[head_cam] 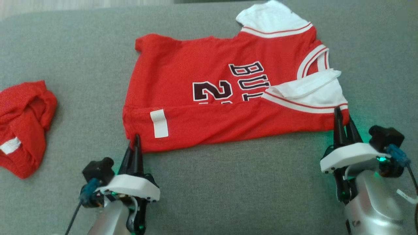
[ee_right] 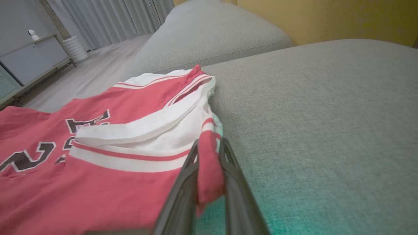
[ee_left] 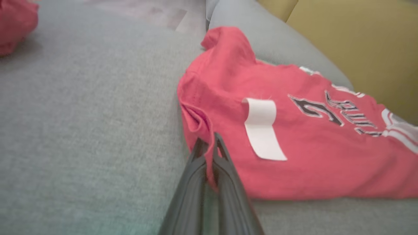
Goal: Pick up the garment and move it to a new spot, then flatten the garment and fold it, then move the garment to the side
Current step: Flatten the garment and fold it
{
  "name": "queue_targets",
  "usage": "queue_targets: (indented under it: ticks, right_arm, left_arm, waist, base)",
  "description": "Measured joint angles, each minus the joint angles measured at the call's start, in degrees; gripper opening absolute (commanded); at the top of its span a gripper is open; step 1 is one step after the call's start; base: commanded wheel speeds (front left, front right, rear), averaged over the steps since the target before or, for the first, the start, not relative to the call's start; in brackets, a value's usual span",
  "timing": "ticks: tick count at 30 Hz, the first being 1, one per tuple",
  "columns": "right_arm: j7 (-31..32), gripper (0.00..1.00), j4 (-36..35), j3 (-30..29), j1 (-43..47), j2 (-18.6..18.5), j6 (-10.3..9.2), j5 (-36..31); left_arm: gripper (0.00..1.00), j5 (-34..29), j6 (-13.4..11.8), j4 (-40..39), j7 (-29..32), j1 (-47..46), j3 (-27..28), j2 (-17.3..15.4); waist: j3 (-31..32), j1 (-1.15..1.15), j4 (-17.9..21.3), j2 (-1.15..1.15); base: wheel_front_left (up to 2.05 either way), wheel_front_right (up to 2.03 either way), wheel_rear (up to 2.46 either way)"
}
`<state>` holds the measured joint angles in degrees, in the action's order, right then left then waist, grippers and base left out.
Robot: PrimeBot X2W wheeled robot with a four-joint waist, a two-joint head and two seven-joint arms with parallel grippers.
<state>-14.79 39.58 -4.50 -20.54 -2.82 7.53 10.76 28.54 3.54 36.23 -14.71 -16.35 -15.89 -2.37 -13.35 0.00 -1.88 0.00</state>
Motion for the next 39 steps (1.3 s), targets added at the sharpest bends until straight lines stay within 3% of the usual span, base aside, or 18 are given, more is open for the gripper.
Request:
queue_targets:
  ticks: [8, 16, 17, 18, 25, 29, 31, 34, 39]
  right_arm:
    - [0.0, 0.00, -2.6, 0.9, 6.7, -0.1, 0.01, 4.2]
    - [0.8, 0.00, -4.5, 2.2, 18.1, -0.9, 0.01, 8.6]
    - [1.2, 0.46, -4.7, 2.2, 18.7, -0.9, 0.01, 9.2]
    - [1.3, 1.00, -5.2, 2.3, 18.9, -0.9, 0.01, 9.4]
    - [1.2, 1.00, -8.7, 1.9, 16.4, -1.7, 0.01, 8.6]
    - [1.3, 1.00, -11.1, 1.9, 11.9, -2.0, 0.01, 7.2]
    - [2.1, 1.00, -12.1, 2.4, 8.5, -2.8, 0.01, 6.5]
    - [2.7, 1.00, -12.3, 3.4, 5.5, -3.2, 0.01, 6.3]
    - [2.8, 1.00, -11.9, 5.4, 2.4, -3.4, 0.01, 6.3]
  left_arm:
    - [0.00, -3.2, -0.1, -7.4, 0.0, 7.7, 5.4, 0.1]
    - [0.00, -4.3, -0.1, -8.5, 0.0, 20.3, 4.3, 0.0]
    - [0.45, -4.3, -0.1, -8.5, 0.0, 20.5, 4.2, 0.0]
    - [1.00, -4.3, -0.6, -8.6, 0.0, 20.3, 4.2, 0.0]
    - [1.00, -7.1, -1.0, -8.9, 0.0, 14.1, 4.9, -0.5]
    - [1.00, -8.5, 1.1, -7.4, 1.3, 3.7, 4.6, -3.8]
    - [1.00, -8.5, 2.9, -4.6, 6.9, -6.1, 3.0, -7.8]
    - [1.00, -7.0, 3.6, -2.5, 14.2, -14.3, -0.8, -11.0]
    - [1.00, 3.5, 4.0, -3.1, 23.8, -20.0, -11.4, -16.1]
  waist:
    - [6.7, -0.01, -0.1, 0.00]
    - [13.2, -0.02, -0.5, 0.00]
    - [13.2, -0.03, -0.6, 0.00]
    - [13.0, -0.03, -0.6, 0.00]
    - [9.7, -0.01, -0.3, 0.00]
    - [6.6, 0.00, -0.1, 0.00]
    - [4.1, 0.01, 0.0, 0.00]
    - [1.8, 0.01, 0.3, 0.00]
    - [-1.0, 0.01, 1.3, 0.00]
  base:
    - [0.00, 0.00, 0.00]
    - [0.00, 0.00, 0.00]
    - [0.00, 0.00, 0.00]
    - [0.00, 0.00, 0.00]
    - [0.00, 0.00, 0.00]
    - [0.00, 0.00, 0.00]
    - [0.00, 0.00, 0.00]
    - [0.00, 0.00, 0.00]
    - [0.00, 0.00, 0.00]
